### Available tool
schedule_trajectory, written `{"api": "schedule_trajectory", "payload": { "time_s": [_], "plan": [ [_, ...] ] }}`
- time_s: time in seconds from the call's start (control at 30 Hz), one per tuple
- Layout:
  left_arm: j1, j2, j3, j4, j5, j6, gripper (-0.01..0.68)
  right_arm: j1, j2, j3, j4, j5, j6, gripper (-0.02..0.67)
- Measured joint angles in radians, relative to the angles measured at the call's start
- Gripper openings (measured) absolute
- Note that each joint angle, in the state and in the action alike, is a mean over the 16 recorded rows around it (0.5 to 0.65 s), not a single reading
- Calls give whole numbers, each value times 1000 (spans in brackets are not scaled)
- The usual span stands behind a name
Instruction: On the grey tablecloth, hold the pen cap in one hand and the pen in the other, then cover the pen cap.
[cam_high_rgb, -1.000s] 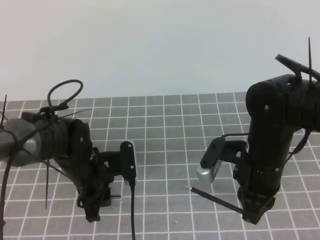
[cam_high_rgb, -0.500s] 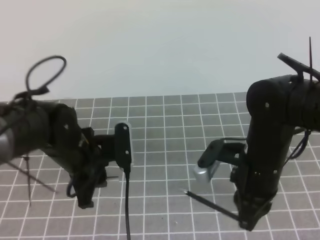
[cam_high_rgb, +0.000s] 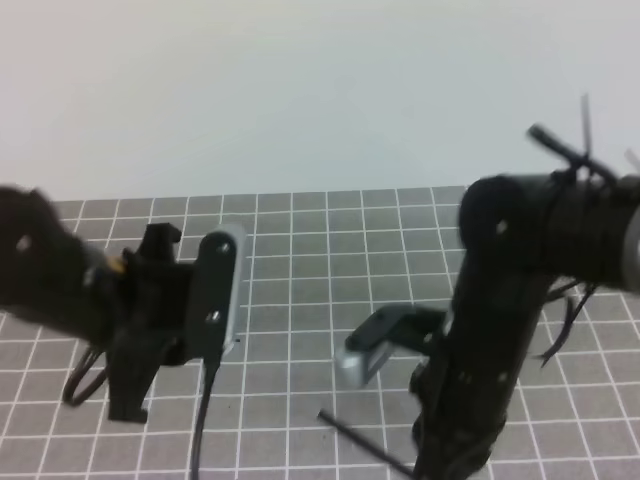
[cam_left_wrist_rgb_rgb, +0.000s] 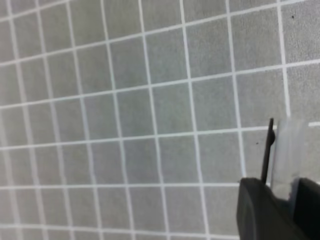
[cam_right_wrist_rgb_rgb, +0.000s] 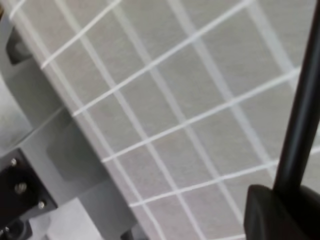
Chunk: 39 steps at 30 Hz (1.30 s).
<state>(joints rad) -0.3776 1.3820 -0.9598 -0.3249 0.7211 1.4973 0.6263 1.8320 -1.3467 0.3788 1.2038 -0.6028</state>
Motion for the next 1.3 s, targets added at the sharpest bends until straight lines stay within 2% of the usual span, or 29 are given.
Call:
{"api": "schedule_trajectory", "payload": {
  "time_s": [0.3,0.53,0.73,0.93,1.3],
  "plan": [
    [-2,-187,251,-168,-257,272,81,78,-41,30,2,0,54,75],
    [-30,-301,443,-447,-444,605,80,88,-72,42,39,0,62,75],
    [-75,-343,521,-670,-505,835,80,88,-76,42,98,0,60,74],
    [-113,-344,532,-774,-507,917,80,88,-72,42,141,0,56,74],
    [-126,-334,532,-808,-512,953,80,88,-71,42,177,0,49,73]
  ]
}}
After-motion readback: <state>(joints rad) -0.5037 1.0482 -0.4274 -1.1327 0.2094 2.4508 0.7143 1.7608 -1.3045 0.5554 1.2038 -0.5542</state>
